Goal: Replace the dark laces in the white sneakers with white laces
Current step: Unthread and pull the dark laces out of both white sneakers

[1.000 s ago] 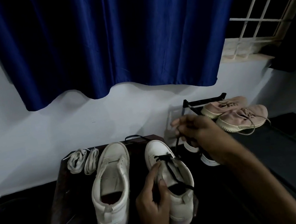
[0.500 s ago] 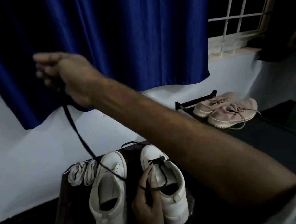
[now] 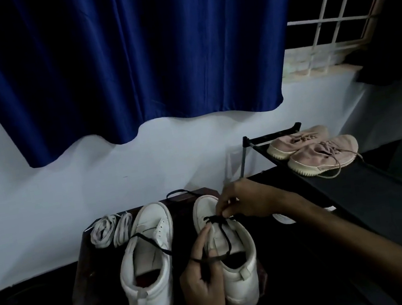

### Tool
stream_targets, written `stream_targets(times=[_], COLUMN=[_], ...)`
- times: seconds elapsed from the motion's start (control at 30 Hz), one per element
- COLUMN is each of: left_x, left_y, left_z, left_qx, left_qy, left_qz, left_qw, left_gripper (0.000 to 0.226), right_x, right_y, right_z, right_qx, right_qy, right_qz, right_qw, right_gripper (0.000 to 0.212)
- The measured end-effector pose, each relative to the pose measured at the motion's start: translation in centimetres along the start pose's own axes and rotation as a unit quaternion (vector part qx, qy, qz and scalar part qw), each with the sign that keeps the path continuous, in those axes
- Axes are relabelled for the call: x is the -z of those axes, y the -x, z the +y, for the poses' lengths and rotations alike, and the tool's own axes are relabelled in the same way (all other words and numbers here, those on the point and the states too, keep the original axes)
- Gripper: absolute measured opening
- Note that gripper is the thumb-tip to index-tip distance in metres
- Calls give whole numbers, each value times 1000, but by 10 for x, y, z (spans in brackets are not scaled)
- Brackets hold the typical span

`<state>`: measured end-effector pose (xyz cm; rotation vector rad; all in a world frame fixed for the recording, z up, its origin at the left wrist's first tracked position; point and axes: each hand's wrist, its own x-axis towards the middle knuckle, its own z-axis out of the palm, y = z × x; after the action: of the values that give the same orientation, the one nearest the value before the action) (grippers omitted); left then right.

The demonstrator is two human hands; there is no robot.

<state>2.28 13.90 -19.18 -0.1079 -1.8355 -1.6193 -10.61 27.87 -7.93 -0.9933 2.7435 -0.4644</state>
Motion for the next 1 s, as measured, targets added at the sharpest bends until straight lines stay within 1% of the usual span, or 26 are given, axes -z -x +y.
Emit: stream_targets(times=[0.07,0.17,0.27,0.4,0.5,0.57,0.63,0.67,0.73,0.8,0.83,0.93,1.0], left_x=[0,0,-1,-2,-2,-2,-1,0,-1,-3,-3,-3,-2], left_y=[0,0,0,-1,-1,0,0,0,-1,-2,-2,0,1], left_z=[0,1,-1,0,-1,-3,-2,-1,1,0,-1,-4,-4], left_qx=[2,-1,-8,-18,-13,-17,-15,-11,-10,-9,-6,-4,-2], left_qy=[5,8,2,-1,-2,-8,-2,6,15,10,7,13,17], left_qz=[-2,-3,-2,-6,-6,1,10,11,3,-3,0,8,9], left_qw=[1000,1000,1000,1000,1000,1000,1000,1000,1000,1000,1000,1000,1000], left_gripper=[37,37,36,36,37,36,38,39,37,36,37,40,40], right_x=[-1,3,3,0,-4,-5,-4,-4,-1,11,19,54,78], right_y=[-3,-6,-6,-9,-15,-17,-14,-11,-9,-13,-17,-27,-32], right_z=[0,-2,-2,0,4,5,4,0,-4,-5,-4,-10,-17], right_qx=[21,48,49,55,56,46,-26,-70,-128,-142,-150,-184,-176], right_qy=[16,43,98,102,74,26,-77,-140,-218,-250,-278,-402,-469], right_qz=[-4,12,-14,-18,-41,-80,-123,-133,-117,-92,-73,-2,27], right_qw=[1000,998,994,993,995,995,989,979,960,954,946,897,865], right_gripper=[15,13,16,15,8,5,12,20,47,76,81,58,50])
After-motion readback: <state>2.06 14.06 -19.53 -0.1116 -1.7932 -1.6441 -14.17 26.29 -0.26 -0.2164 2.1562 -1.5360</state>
